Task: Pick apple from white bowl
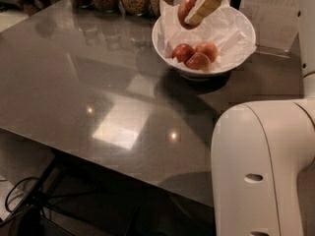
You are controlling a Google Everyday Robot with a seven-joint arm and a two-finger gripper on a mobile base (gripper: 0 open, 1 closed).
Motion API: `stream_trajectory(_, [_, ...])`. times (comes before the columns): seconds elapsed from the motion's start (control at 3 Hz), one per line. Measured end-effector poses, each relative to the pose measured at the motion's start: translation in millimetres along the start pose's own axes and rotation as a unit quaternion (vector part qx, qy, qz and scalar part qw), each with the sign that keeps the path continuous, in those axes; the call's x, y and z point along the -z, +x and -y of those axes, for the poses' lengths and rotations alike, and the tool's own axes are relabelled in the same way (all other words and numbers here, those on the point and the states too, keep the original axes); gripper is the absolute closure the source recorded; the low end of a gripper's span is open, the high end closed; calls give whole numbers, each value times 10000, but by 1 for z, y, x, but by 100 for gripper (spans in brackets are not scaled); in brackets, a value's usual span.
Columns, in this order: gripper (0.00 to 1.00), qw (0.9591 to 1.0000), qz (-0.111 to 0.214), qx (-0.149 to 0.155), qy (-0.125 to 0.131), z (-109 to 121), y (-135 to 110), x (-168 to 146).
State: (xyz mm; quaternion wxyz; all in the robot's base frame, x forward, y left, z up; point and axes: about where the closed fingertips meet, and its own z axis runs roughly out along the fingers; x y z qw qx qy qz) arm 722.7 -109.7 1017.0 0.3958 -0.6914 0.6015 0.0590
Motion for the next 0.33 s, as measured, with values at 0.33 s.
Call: stream_trajectory(0.33, [100, 10000, 0, 0, 0, 0, 0, 0])
